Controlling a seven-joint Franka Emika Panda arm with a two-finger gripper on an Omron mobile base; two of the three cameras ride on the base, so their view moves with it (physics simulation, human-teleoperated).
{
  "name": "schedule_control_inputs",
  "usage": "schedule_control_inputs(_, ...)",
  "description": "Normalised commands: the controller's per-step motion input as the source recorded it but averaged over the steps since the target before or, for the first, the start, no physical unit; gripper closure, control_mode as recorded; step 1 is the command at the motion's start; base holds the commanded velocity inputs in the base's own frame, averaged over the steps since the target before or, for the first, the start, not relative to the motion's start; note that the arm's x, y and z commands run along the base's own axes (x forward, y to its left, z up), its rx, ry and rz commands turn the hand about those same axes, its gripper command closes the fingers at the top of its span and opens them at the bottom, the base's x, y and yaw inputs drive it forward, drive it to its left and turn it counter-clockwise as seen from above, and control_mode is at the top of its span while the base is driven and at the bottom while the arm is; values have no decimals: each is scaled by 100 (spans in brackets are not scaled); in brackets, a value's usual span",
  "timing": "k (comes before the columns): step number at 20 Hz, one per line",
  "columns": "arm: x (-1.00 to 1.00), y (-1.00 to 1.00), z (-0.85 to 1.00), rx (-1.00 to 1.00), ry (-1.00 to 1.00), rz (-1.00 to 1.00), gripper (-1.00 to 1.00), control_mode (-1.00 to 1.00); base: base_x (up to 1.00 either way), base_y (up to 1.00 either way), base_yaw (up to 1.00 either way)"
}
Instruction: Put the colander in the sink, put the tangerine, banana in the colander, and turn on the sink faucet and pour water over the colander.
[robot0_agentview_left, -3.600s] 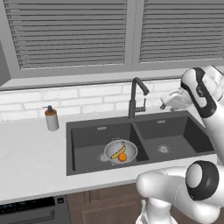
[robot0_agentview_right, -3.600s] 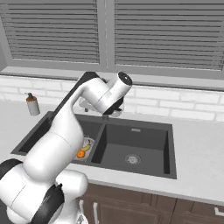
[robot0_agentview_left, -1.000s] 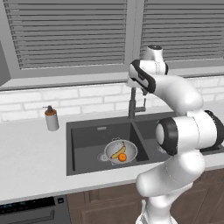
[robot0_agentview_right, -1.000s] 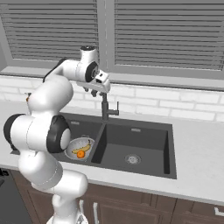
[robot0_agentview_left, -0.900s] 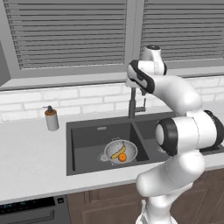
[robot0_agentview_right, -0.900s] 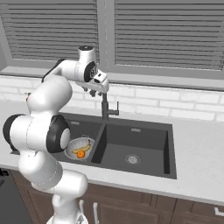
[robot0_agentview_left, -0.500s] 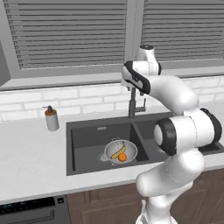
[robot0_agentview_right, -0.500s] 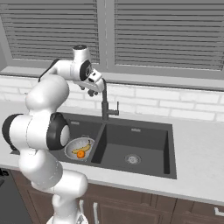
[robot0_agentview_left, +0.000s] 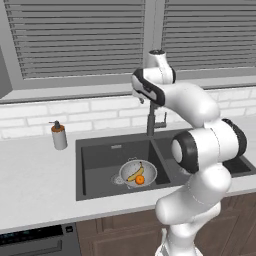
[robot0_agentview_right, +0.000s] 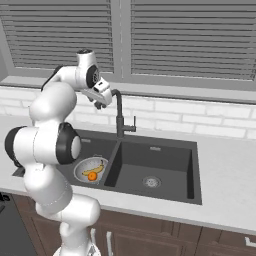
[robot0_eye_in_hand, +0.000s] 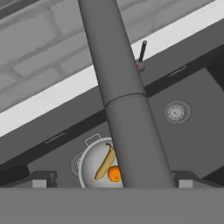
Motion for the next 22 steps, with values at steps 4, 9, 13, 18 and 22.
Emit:
schedule_control_inputs(4, 57, 1, -18, 0, 10, -9, -100, -100, 0, 0, 0)
schedule_control_inputs(9, 62, 0, -16, 0, 9, -6, -100, -100, 0, 0, 0)
schedule_control_inputs(13, 65, 0, -13, 0, 8, -4, -100, -100, 0, 0, 0)
schedule_control_inputs(18, 59, 0, -11, 0, 1, -1, -100, -100, 0, 0, 0)
schedule_control_inputs(22, 53, 0, -8, 0, 0, 0, -100, -100, 0, 0, 0)
